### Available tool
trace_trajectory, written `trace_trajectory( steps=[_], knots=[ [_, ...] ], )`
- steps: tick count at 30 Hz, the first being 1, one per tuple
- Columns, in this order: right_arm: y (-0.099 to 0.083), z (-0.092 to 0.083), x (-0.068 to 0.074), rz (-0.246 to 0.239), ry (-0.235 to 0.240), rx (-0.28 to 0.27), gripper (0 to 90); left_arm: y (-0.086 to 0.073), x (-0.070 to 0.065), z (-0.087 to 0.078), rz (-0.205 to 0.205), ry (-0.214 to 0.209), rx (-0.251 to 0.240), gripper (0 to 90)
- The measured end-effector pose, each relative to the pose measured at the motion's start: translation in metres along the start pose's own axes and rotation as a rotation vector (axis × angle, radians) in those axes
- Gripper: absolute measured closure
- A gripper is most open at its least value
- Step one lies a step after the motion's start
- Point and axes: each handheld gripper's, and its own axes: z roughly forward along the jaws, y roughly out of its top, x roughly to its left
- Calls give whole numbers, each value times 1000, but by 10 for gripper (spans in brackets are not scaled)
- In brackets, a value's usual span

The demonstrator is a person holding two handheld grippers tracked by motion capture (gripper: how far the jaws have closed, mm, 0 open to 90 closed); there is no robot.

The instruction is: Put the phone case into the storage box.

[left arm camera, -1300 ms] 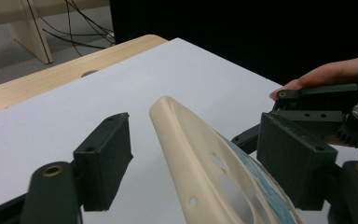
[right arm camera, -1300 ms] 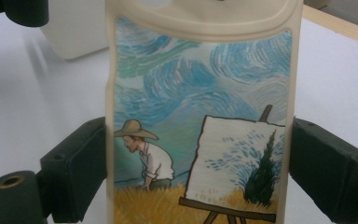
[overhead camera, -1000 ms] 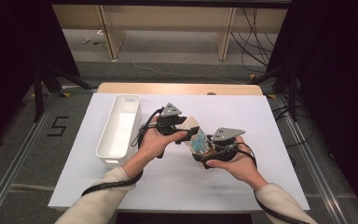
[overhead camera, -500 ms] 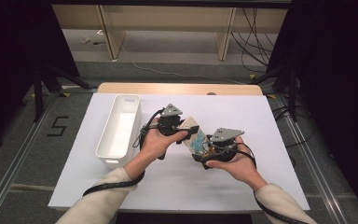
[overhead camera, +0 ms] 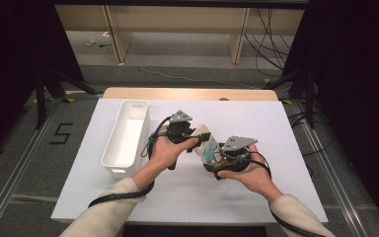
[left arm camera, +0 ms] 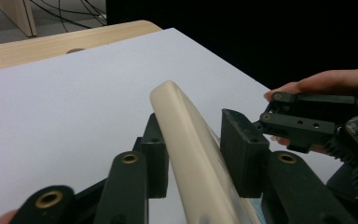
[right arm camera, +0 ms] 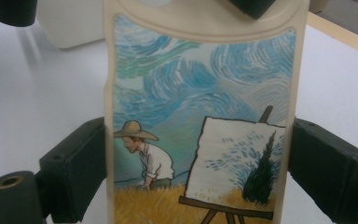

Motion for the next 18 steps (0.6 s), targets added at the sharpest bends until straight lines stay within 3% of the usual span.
trace_trajectory(
  steps=[2, 4, 6, 9, 13, 14, 16, 18],
  knots=[
    [0, 1, 0, -5, 2, 2, 112, -1, -1, 0, -19, -30, -15, 688],
    [0, 1, 0, -6, 3, 1, 109, -2, -5, -1, -56, -77, -35, 800],
    [0, 1, 1, -22, -7, -1, 104, -2, -10, -2, -49, -94, -41, 844],
    [0, 3, 4, -24, -36, -6, 101, 0, -14, -2, -29, -95, -47, 865],
    [0, 3, 5, -26, -55, -16, 97, 0, -12, -4, -34, -103, -61, 875],
    [1, 3, 5, -27, -58, -19, 93, 0, -12, -5, -26, -98, -60, 879],
    [1, 1, 4, -37, -56, -6, 113, 2, -9, -8, 29, -54, -63, 889],
    [0, 0, 1, -31, -55, -8, 112, 4, -5, -11, 19, -76, -62, 889]
  ],
)
